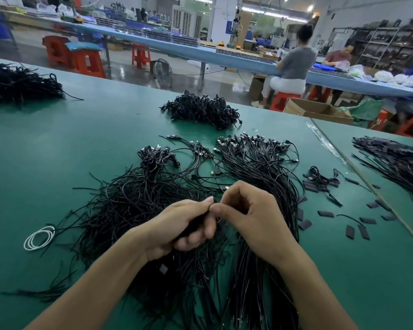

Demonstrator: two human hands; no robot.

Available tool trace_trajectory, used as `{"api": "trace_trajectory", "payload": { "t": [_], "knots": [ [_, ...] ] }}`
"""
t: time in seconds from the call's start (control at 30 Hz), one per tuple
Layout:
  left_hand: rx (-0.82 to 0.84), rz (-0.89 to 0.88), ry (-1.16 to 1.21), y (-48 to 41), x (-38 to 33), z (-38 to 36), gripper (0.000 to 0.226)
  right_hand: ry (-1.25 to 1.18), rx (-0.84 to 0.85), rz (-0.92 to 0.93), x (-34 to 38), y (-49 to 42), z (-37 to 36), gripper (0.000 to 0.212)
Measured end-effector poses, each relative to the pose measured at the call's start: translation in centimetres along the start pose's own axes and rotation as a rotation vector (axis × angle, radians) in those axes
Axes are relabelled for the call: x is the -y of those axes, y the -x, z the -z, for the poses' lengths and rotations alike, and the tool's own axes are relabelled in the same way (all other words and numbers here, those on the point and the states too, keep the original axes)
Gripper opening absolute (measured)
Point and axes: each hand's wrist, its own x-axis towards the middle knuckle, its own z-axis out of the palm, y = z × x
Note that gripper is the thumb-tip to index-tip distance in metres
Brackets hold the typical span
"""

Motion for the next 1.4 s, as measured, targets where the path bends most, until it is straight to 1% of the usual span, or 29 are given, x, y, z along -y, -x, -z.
{"api": "trace_trajectory", "payload": {
  "t": [0.03, 0.13, 0.2, 0.27, 0.33, 0.4, 0.53, 0.6, 0.67, 0.7, 0.77, 0.8, 0.87, 0.93, 1.0, 1.03, 1.07, 1.1, 1.13, 1.2, 1.23, 1.27, 1.33, 1.4],
  "knots": [
    [0.053, 0.003, 0.070, 0.1, 0.0, 0.2, 0.057, -0.036, 0.015, -0.020, -0.2, -0.1, 0.2, 0.018],
    [0.217, 0.058, 0.222, 0.6, -0.1, 0.7, 0.059, -0.193, 0.168, -0.052, -0.3, 0.0, 0.5, 0.013],
    [0.290, 0.062, 0.257, 0.8, -0.2, 0.8, 0.056, -0.246, 0.255, -0.046, -0.2, 0.2, 0.7, 0.011],
    [0.302, 0.056, 0.230, 0.8, -0.2, 0.9, 0.053, -0.231, 0.309, -0.044, -0.2, 0.2, 0.7, 0.010],
    [0.258, 0.074, 0.187, 0.8, -0.2, 0.8, 0.052, -0.166, 0.333, -0.055, -0.3, 0.2, 0.6, 0.010],
    [0.179, 0.090, 0.166, 0.8, -0.3, 0.5, 0.053, -0.084, 0.317, -0.062, -0.3, 0.2, 0.4, 0.011],
    [-0.099, 0.060, 0.079, -0.1, 0.5, -0.5, 0.056, 0.130, 0.217, -0.011, -0.3, 0.2, 0.0, 0.020],
    [-0.200, 0.033, 0.064, -0.6, 1.0, -0.8, 0.054, 0.182, 0.191, 0.003, -0.2, 0.2, -0.3, 0.018],
    [-0.197, 0.048, 0.183, -0.8, 1.0, -1.1, 0.045, 0.189, 0.166, 0.008, -0.2, 0.0, -0.8, 0.016],
    [-0.139, 0.072, 0.274, -0.8, 0.9, -1.1, 0.046, 0.193, 0.151, 0.021, -0.2, -0.1, -1.0, 0.015],
    [-0.009, 0.110, 0.361, -0.8, 0.9, -1.1, 0.055, 0.229, 0.127, 0.062, -0.3, -0.6, -1.3, 0.016],
    [-0.005, 0.133, 0.340, -0.9, 0.9, -1.1, 0.059, 0.241, 0.119, 0.074, -0.3, -0.9, -1.3, 0.015],
    [-0.079, 0.165, 0.274, -1.3, 1.2, -1.0, 0.064, 0.224, 0.103, 0.076, -0.5, -1.4, -1.1, 0.013],
    [-0.169, 0.157, 0.229, -1.6, 1.4, -0.8, 0.064, 0.183, 0.072, 0.080, -0.8, -1.7, -0.9, 0.011],
    [-0.241, 0.108, 0.194, -1.7, 1.6, -0.4, 0.062, 0.074, 0.005, 0.031, -1.2, -1.9, -0.7, 0.009],
    [-0.287, 0.067, 0.200, -1.8, 1.7, -0.1, 0.061, 0.040, -0.040, -0.023, -1.6, -2.0, -0.6, 0.014],
    [-0.339, 0.022, 0.228, -1.8, 1.8, 0.1, 0.060, 0.041, -0.072, -0.096, -2.1, -2.0, -0.4, 0.023],
    [-0.397, -0.017, 0.275, -1.8, 1.8, 0.3, 0.059, 0.085, -0.069, -0.179, -2.9, -1.9, -0.3, 0.029],
    [-0.456, -0.047, 0.331, -1.8, 1.9, 0.5, 0.059, 0.181, -0.022, -0.252, -3.7, -1.8, -0.3, 0.029],
    [-0.567, -0.083, 0.411, -1.9, 2.2, 0.9, 0.061, 0.436, 0.140, -0.357, -5.3, -1.2, -0.8, 0.022],
    [-0.614, -0.090, 0.432, -1.9, 2.3, 1.0, 0.062, 0.527, 0.193, -0.387, -5.9, -0.8, -1.3, 0.022],
    [-0.653, -0.092, 0.451, -2.0, 2.3, 1.1, 0.064, 0.582, 0.215, -0.409, -6.2, -0.5, -1.9, 0.022],
    [-0.709, -0.085, 0.479, -2.2, 2.3, 1.3, 0.065, 0.675, 0.205, -0.444, -6.5, 0.0, -2.9, 0.025],
    [-0.727, -0.087, 0.476, -2.2, 2.3, 1.4, 0.062, 0.768, 0.190, -0.478, -6.6, 0.2, -3.8, 0.026]
  ]
}}
